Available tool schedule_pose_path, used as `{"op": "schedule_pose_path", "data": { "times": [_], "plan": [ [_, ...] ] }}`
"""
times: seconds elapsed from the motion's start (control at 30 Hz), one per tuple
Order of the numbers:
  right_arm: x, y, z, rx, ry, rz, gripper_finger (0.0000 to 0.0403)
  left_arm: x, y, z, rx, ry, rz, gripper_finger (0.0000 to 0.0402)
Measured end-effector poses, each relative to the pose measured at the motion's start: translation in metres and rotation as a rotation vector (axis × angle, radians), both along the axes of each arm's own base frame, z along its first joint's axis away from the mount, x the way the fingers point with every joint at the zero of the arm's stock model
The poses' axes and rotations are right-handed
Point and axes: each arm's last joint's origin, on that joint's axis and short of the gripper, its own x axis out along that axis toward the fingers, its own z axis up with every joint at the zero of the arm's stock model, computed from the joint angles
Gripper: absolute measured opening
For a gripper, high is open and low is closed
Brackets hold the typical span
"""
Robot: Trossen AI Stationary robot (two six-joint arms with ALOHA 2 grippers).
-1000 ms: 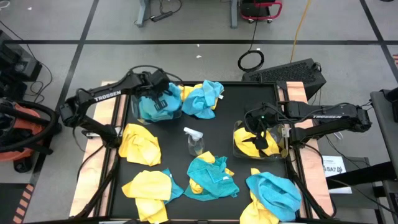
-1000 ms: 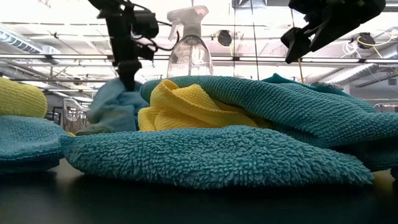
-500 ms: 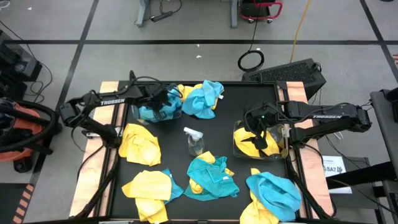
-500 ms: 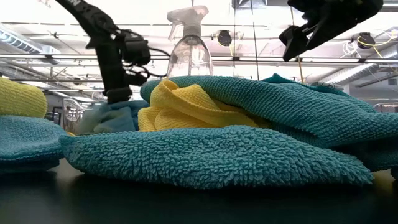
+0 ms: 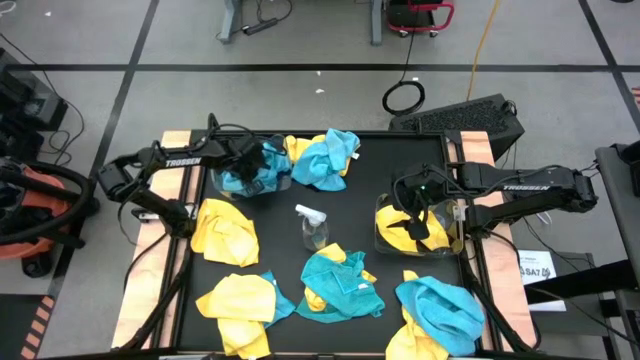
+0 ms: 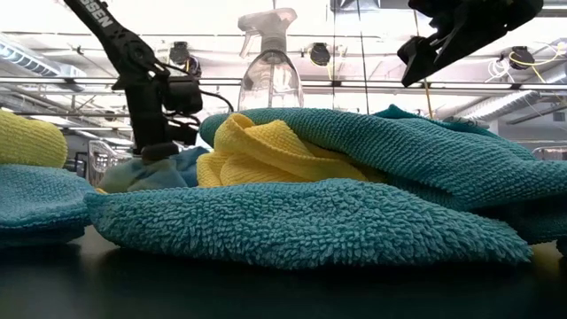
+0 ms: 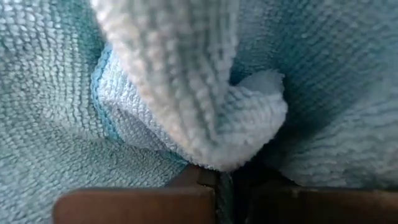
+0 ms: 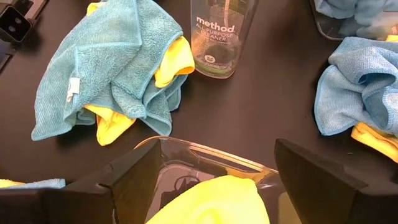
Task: Sort microfiber towel by color & place in baskets
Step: Put the blue microfiber towel into the top transparent bin
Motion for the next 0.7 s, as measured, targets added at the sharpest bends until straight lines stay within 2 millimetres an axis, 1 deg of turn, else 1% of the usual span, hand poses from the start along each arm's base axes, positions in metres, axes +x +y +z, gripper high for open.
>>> {"op": "schedule_pose_path", "data": {
  "times": [0.1, 0.23, 0.33, 0.43, 0.57, 0.7],
  "plan": [
    [0.000, 0.000, 0.000, 0.011, 0.003, -0.012, 0.0306, 0.002, 0.001, 0.003, 0.004, -0.004, 0.021, 0.0032],
    [0.000, 0.000, -0.001, 0.022, 0.012, -0.025, 0.0306, 0.005, 0.004, 0.011, 0.003, 0.015, 0.038, 0.0094],
    [-0.001, 0.000, -0.001, 0.029, 0.015, -0.032, 0.0306, 0.010, 0.006, 0.023, -0.002, 0.024, 0.051, 0.0147],
    [-0.001, 0.000, -0.001, 0.030, 0.016, -0.033, 0.0306, 0.012, 0.005, 0.039, -0.018, 0.035, 0.059, 0.0188],
    [-0.001, 0.000, -0.001, 0.029, 0.015, -0.032, 0.0306, 0.013, 0.001, 0.066, -0.017, 0.015, 0.053, 0.0215],
    [-0.001, 0.000, -0.001, 0.028, 0.015, -0.031, 0.0306, 0.010, -0.006, 0.095, 0.016, -0.038, 0.048, 0.0221]
  ]
}}
